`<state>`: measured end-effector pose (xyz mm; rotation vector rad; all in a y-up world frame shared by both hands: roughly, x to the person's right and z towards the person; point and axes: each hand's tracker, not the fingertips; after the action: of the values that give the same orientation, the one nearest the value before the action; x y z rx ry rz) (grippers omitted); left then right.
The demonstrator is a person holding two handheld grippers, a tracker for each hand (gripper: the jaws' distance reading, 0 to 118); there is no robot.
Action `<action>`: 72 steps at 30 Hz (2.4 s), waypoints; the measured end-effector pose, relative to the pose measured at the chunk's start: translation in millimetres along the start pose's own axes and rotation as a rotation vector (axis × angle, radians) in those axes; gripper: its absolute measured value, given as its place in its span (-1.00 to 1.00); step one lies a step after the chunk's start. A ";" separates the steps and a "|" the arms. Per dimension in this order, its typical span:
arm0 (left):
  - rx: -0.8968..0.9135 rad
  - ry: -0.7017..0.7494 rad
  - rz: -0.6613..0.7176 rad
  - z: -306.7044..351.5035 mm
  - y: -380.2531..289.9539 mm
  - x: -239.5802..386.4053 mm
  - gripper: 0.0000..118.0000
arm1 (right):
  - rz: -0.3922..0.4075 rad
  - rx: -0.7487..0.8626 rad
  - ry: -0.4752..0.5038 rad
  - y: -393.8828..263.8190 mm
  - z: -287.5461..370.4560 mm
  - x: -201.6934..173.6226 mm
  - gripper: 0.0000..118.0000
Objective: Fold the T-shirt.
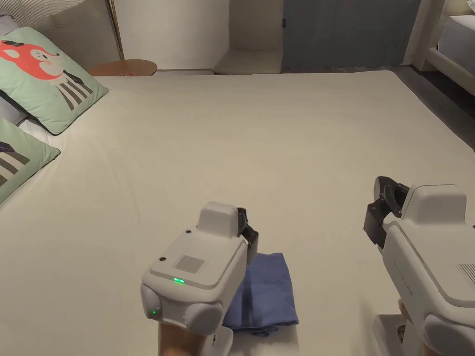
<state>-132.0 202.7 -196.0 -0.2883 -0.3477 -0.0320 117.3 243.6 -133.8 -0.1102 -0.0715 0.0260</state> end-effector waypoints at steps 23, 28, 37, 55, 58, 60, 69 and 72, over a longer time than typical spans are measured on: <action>0.210 0.311 0.014 47.7 47.4 -117.4 -1.00 | 0.020 0.085 0.002 27.2 -8.1 -29.1 -0.98; 0.204 0.305 0.025 44.2 43.5 -118.9 -1.00 | 0.022 0.077 0.008 23.7 -11.5 -30.2 -0.98; 0.185 0.297 0.028 40.5 38.1 -116.4 -1.00 | -0.001 -0.115 0.119 -25.0 -42.8 -56.2 -0.98; 0.031 0.211 0.086 20.9 3.9 -117.8 -1.00 | 0.027 -0.685 0.270 -149.8 -89.1 -114.2 -0.99; -0.064 0.153 0.165 5.6 -16.0 -122.7 -1.00 | 0.016 -0.708 0.277 -147.6 -94.4 -112.7 -0.99; -0.163 0.097 0.255 -5.5 -26.9 -124.7 -1.00 | 0.022 -0.710 0.284 -148.2 -93.6 -112.4 -1.00; -0.621 -0.194 0.649 -53.2 -83.3 -137.6 0.84 | -0.026 -0.707 0.295 -153.2 -94.4 -104.6 -1.00; -0.686 -0.209 0.721 -64.7 -100.4 -145.6 0.83 | -0.045 -0.703 0.296 -157.1 -95.3 -102.5 -0.99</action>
<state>-255.5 85.5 -276.4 -1.0886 -0.4165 0.6029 25.5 74.0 -218.0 -0.8131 0.2171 -0.0618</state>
